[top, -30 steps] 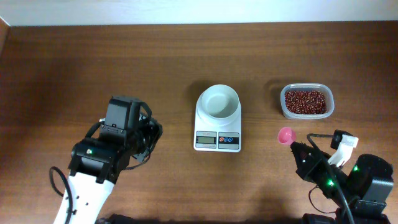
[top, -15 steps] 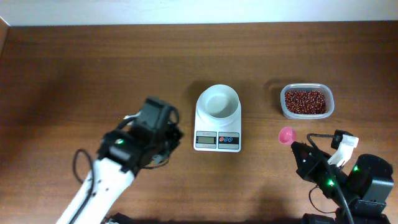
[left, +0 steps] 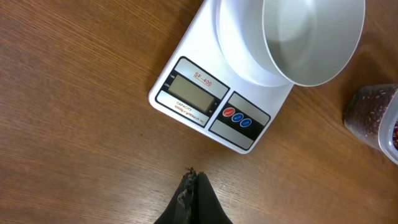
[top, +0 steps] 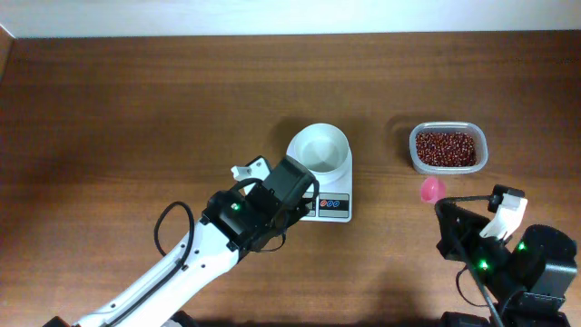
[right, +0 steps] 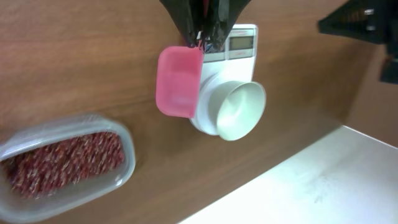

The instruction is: Scoop and weigh 50g on scale

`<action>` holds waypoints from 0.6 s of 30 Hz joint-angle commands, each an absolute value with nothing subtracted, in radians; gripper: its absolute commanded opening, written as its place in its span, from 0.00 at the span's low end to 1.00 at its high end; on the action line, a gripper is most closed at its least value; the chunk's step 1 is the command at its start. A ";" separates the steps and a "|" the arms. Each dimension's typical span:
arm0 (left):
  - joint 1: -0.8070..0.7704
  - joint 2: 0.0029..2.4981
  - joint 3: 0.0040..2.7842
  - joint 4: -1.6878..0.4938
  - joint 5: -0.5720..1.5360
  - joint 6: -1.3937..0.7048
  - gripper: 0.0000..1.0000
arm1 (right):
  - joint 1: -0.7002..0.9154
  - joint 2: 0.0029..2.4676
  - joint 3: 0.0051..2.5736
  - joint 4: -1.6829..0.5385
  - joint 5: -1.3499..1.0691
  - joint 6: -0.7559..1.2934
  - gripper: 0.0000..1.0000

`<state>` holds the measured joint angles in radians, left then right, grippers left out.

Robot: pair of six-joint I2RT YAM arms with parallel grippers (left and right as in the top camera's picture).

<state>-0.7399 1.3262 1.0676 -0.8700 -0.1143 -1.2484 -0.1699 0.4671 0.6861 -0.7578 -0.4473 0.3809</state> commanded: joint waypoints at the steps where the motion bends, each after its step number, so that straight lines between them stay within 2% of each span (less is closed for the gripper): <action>1: -0.749 1.339 1.065 -0.867 -0.147 -1.233 0.00 | -0.177 0.474 0.697 -0.718 -0.350 0.292 0.04; 9: -0.817 1.396 1.065 -0.823 -0.147 -1.233 0.00 | -0.177 0.793 0.892 -0.776 -0.276 0.239 0.04; 10: -0.828 1.396 1.065 -0.818 -0.147 -1.233 0.04 | -0.177 0.839 0.938 -0.799 -0.276 0.239 0.04; 12: -0.850 1.397 1.065 -0.803 -0.147 -1.233 0.24 | -0.177 0.913 1.029 -0.863 -0.276 0.239 0.04; 14: -0.858 1.397 1.065 -0.802 -0.147 -1.233 0.31 | -0.177 0.950 1.090 -0.928 -0.276 0.239 0.04; 16: -0.858 1.397 1.065 -0.802 -0.147 -1.233 0.62 | -0.177 0.955 1.108 -0.951 -0.276 0.239 0.04; 18: -0.858 1.397 1.065 -0.804 -0.147 -1.233 0.86 | -0.177 0.946 1.108 -0.953 -0.272 0.239 0.04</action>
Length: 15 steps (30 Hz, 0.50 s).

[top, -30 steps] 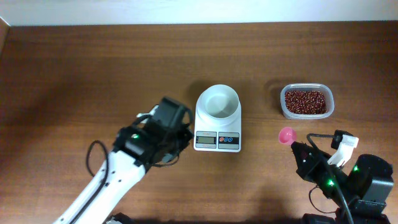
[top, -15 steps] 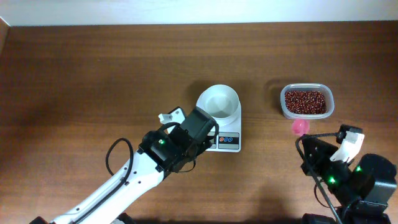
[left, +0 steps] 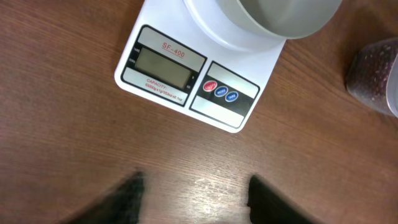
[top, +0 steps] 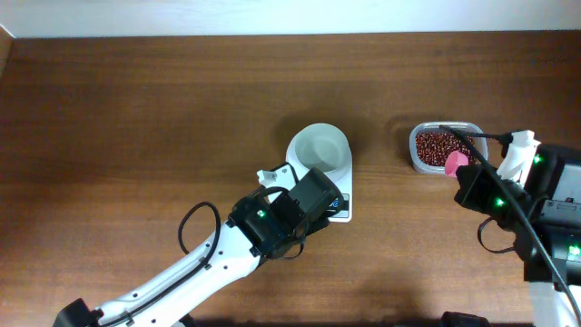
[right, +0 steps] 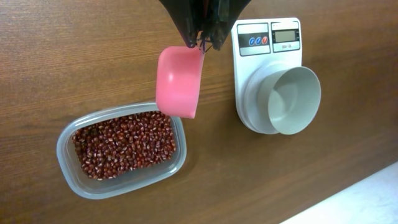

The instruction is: Scoop and weigh 50g on scale

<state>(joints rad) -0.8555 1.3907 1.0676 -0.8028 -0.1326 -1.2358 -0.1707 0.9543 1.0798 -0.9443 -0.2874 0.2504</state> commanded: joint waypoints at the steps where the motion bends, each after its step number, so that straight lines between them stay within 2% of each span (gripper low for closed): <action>1: -0.858 1.397 1.065 -0.804 -0.147 -1.233 0.99 | -0.177 0.941 1.108 -0.953 -0.246 0.239 0.04; 10: -0.857 1.397 1.065 -0.804 -0.147 -1.233 0.99 | -0.177 1.005 1.105 -0.938 -0.003 0.239 0.04; 15: -0.858 1.397 1.065 -0.804 -0.147 -1.233 0.99 | -0.177 1.118 1.105 -0.934 0.012 0.239 0.04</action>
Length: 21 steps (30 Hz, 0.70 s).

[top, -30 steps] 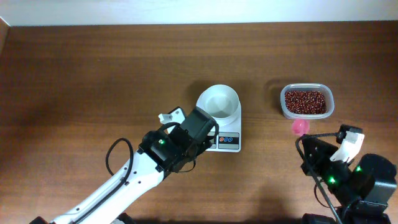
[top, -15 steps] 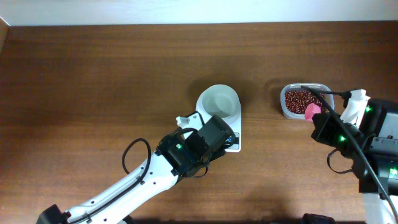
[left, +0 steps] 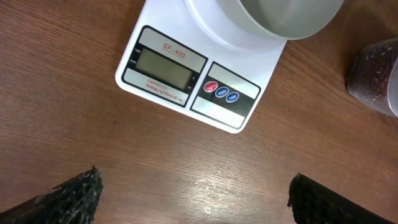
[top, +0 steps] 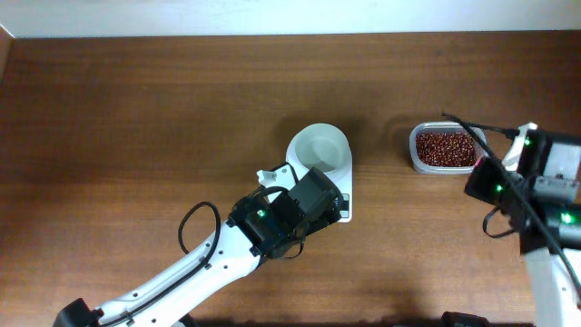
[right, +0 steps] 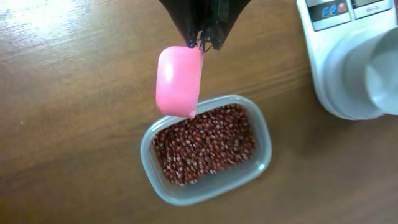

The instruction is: Scoop and weigh 50g on scale

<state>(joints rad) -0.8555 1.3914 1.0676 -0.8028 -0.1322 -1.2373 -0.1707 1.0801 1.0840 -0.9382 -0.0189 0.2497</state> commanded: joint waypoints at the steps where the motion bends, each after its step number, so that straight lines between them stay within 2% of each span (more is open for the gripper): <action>1: -0.857 1.397 1.065 -0.804 -0.147 -1.233 0.99 | -0.177 1.148 1.105 -0.922 0.012 0.239 0.04; 12: -0.857 1.397 1.065 -0.804 -0.147 -1.233 0.99 | -0.177 1.187 1.105 -0.809 0.005 0.230 0.04; 16: -0.857 1.397 1.065 -0.804 -0.147 -1.233 0.99 | -0.177 1.192 1.105 -0.795 0.013 0.080 0.04; 21: -0.858 1.397 1.065 -0.804 -0.147 -1.233 0.99 | -0.177 1.260 1.105 -0.772 0.013 0.058 0.04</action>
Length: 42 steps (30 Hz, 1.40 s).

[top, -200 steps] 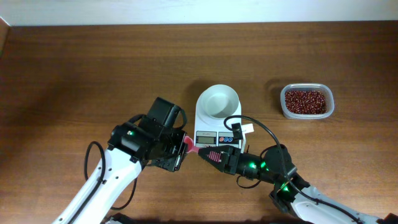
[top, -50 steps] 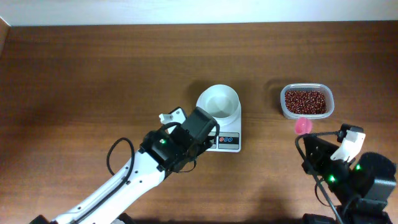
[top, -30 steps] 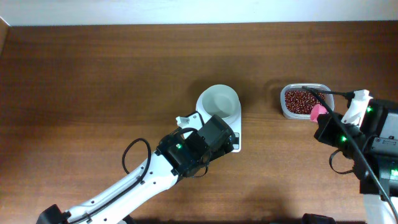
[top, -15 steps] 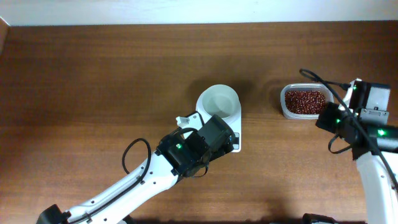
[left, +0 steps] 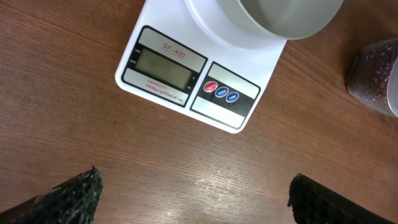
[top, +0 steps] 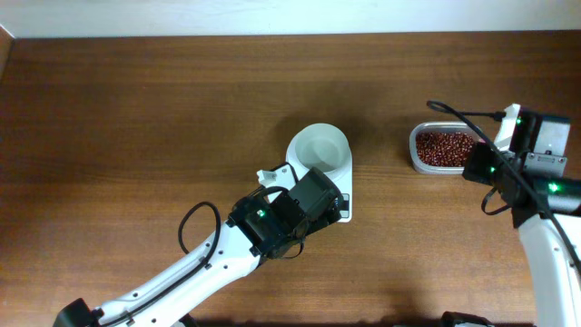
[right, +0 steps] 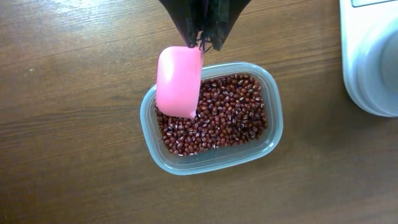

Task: Scoop and weigh 50g on scale
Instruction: 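Lower the scoop into the bean tub with the right gripper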

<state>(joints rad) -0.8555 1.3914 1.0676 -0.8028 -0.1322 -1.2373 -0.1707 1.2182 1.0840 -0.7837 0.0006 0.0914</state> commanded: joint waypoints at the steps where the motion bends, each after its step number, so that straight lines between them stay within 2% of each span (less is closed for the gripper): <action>1: -0.857 1.397 1.065 -0.804 -0.147 -1.233 0.99 | -0.177 1.285 1.105 -0.765 0.012 0.058 0.04; 19: -0.857 1.397 1.065 -0.804 -0.147 -1.233 0.99 | -0.177 1.497 1.105 -0.592 -0.014 0.024 0.04; 22: -0.857 1.397 1.065 -0.804 -0.147 -1.233 0.99 | -0.177 1.529 1.105 -0.559 -0.014 -0.031 0.04; 31: -0.857 1.397 1.065 -0.804 -0.147 -1.233 0.99 | -0.177 1.608 1.105 -0.564 -0.015 -0.048 0.04; 38: -0.857 1.397 1.065 -0.804 -0.147 -1.233 0.99 | -0.177 1.625 1.105 -0.564 -0.128 -0.044 0.04; 42: -0.857 1.397 1.065 -0.804 -0.147 -1.233 0.99 | -0.196 1.625 1.105 -0.576 -0.152 0.028 0.04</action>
<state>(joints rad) -0.8555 1.3914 1.0676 -0.8028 -0.1322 -1.2373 -0.1726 1.6173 1.0847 -0.5701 -0.0986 -0.0231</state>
